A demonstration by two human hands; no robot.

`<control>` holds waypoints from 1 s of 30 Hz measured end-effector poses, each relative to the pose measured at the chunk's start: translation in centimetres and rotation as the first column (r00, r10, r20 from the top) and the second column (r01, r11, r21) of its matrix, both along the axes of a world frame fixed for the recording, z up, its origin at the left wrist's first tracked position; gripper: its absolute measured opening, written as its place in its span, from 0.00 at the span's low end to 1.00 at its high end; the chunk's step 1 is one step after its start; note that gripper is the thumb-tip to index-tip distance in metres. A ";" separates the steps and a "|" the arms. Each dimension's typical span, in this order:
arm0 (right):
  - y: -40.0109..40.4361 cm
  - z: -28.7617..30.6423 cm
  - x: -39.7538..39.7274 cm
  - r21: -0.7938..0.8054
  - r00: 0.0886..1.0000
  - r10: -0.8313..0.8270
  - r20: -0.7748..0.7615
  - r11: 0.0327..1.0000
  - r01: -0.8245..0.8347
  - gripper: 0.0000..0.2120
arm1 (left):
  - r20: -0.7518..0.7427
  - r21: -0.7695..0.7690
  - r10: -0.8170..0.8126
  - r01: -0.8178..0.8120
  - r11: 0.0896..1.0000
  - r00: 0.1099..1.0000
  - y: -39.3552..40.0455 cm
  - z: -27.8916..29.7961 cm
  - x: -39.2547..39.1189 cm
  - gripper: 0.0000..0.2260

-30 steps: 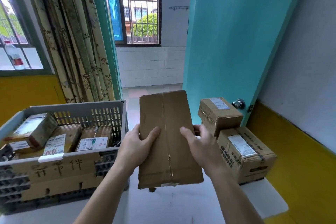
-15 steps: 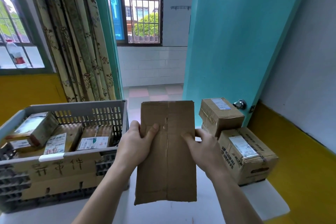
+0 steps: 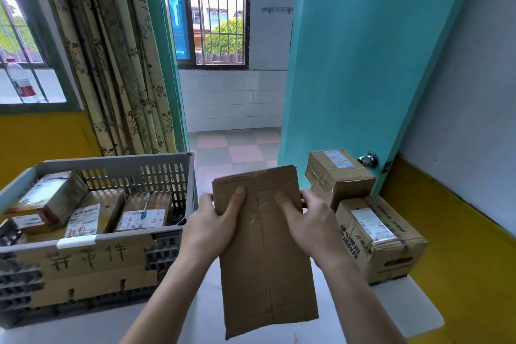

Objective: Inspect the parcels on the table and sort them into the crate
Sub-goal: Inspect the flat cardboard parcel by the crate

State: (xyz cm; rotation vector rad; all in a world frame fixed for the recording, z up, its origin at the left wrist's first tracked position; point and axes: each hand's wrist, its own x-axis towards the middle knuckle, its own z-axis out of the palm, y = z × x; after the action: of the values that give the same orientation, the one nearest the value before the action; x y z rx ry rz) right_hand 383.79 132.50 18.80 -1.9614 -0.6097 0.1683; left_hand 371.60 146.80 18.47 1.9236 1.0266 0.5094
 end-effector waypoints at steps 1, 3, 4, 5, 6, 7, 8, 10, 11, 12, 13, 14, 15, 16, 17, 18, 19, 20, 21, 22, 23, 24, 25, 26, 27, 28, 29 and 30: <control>0.1 0.2 0.0 -0.016 1.000 -0.012 -0.023 1.000 0.011 0.19 | 0.010 0.007 -0.017 0.017 1.000 1.000 -0.1 -0.2 0.1 0.29; 0.1 0.4 0.2 -0.055 0.999 -0.035 -0.034 0.998 0.033 0.24 | 0.039 0.012 -0.055 0.055 0.998 0.998 -0.4 -0.5 0.1 0.24; 0.0 0.4 0.3 -0.061 0.999 -0.046 -0.029 0.997 0.044 0.25 | 0.053 0.009 -0.062 0.062 0.998 0.997 -0.6 -0.5 0.2 0.22; 0.0 0.4 0.3 -0.057 0.998 -0.055 -0.020 0.997 0.054 0.24 | 0.067 0.008 -0.061 0.061 0.998 0.996 -0.5 -0.6 0.2 0.21; -0.2 0.3 0.3 -0.051 0.998 -0.059 -0.007 0.997 0.058 0.24 | 0.078 0.006 -0.063 0.063 0.998 0.995 -0.5 -0.6 0.2 0.20; -0.3 0.1 0.4 -0.049 0.998 -0.060 0.012 0.997 0.060 0.23 | 0.087 0.007 -0.065 0.065 0.998 0.994 -0.5 -0.7 0.3 0.19; -0.4 0.0 0.4 -0.049 0.998 -0.057 0.028 0.997 0.058 0.23 | 0.096 0.008 -0.067 0.066 0.998 0.993 -0.5 -0.7 0.3 0.18; -0.5 -0.3 0.3 -0.038 0.998 -0.049 0.047 0.998 0.051 0.22 | 0.121 0.000 -0.067 0.067 0.998 0.990 -0.6 -0.8 0.3 0.16; -0.5 -0.3 0.2 -0.031 0.998 -0.048 0.052 0.998 0.049 0.21 | 0.124 0.001 -0.068 0.068 0.998 0.990 -0.5 -1.0 0.2 0.16; -0.5 -0.3 0.2 -0.025 0.997 -0.049 0.055 0.998 0.050 0.21 | 0.127 0.005 -0.067 0.067 0.998 0.990 -0.6 -1.0 0.3 0.16; -0.5 -0.4 0.2 -0.018 0.997 -0.050 0.055 0.999 0.051 0.21 | 0.135 0.013 -0.070 0.068 0.998 0.988 -0.5 -1.0 0.2 0.17; -0.5 -0.4 0.2 -0.015 0.997 -0.052 0.053 0.998 0.053 0.22 | 0.136 0.026 -0.078 0.075 0.997 0.988 -0.6 -1.0 0.3 0.18; -0.4 -0.6 0.4 -0.010 0.998 -0.055 0.043 0.998 0.056 0.23 | 0.138 0.035 -0.087 0.083 0.996 0.987 -0.5 -1.0 0.4 0.19; -0.4 -0.7 0.5 -0.003 0.998 -0.054 0.031 0.999 0.054 0.24 | 0.139 0.041 -0.104 0.099 0.994 0.985 -0.6 -0.9 0.5 0.19; -0.4 -0.8 0.6 0.001 0.998 -0.052 0.017 0.999 0.052 0.25 | 0.145 0.041 -0.112 0.107 0.993 0.983 -0.5 -1.0 0.6 0.21; -0.4 -0.8 0.6 -0.006 0.999 -0.037 0.008 0.999 0.037 0.25 | 0.142 0.025 -0.117 0.115 0.993 0.983 -0.5 -1.0 0.6 0.22; -0.4 -0.9 0.6 -0.021 1.000 -0.012 0.010 1.000 0.012 0.23 | 0.156 -0.014 -0.114 0.118 0.993 0.981 -0.5 -1.0 0.5 0.24; -0.4 -0.8 0.5 -0.037 1.000 0.016 0.013 0.999 -0.016 0.23 | 0.200 -0.087 -0.101 0.121 0.989 0.975 -0.4 -1.0 0.4 0.27; -0.4 -0.9 0.5 -0.049 0.999 0.031 0.024 0.998 -0.030 0.24 | 0.275 -0.179 -0.068 0.120 0.976 0.959 -0.2 -1.0 0.4 0.28; -0.4 -0.9 0.4 -0.048 0.999 0.030 0.043 0.998 -0.028 0.28 | 0.341 -0.265 -0.026 0.122 0.956 0.940 -0.1 -1.1 0.4 0.26; -0.5 -1.0 0.3 -0.024 0.998 0.014 0.060 1.000 -0.013 0.32 | 0.396 -0.318 0.004 0.133 0.939 0.918 -0.1 -1.0 0.3 0.23; -0.5 -1.0 0.3 0.017 0.998 -0.004 0.070 1.000 0.003 0.35 | 0.430 -0.329 0.010 0.147 0.933 0.903 0.0 -1.0 0.3 0.20; -0.5 -1.1 0.3 0.072 0.997 -0.021 0.069 0.997 0.016 0.34 | 0.460 -0.310 -0.006 0.167 0.936 0.888 0.2 -0.9 0.1 0.18; -0.6 -1.0 0.3 0.118 0.998 -0.037 0.050 0.993 0.031 0.31 | 0.472 -0.269 -0.032 0.178 0.947 0.881 0.4 -1.0 -0.1 0.14; -0.6 -1.0 0.4 0.158 0.999 -0.051 0.020 0.986 0.047 0.28 | 0.483 -0.235 -0.052 0.187 0.954 0.874 0.6 -1.2 -0.1 0.12; -0.7 -0.9 0.5 0.187 0.999 -0.050 -0.006 0.981 0.050 0.28 | 0.474 -0.197 -0.083 0.198 0.960 0.876 0.7 -1.2 -0.2 0.11; -0.8 -0.7 0.4 0.210 0.999 -0.039 -0.021 0.977 0.042 0.29 | 0.468 -0.169 -0.109 0.210 0.963 0.877 0.8 -1.3 -0.2 0.12; -0.9 -0.6 0.3 0.224 0.999 -0.021 -0.030 0.974 0.027 0.31 | 0.450 -0.151 -0.130 0.219 0.964 0.883 0.9 -1.3 -0.2 0.13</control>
State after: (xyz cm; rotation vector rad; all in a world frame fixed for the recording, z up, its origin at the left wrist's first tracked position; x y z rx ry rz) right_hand 384.04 131.63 18.17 -1.7449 -0.5617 0.1059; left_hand 371.41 147.65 17.22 1.6044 0.5801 0.6714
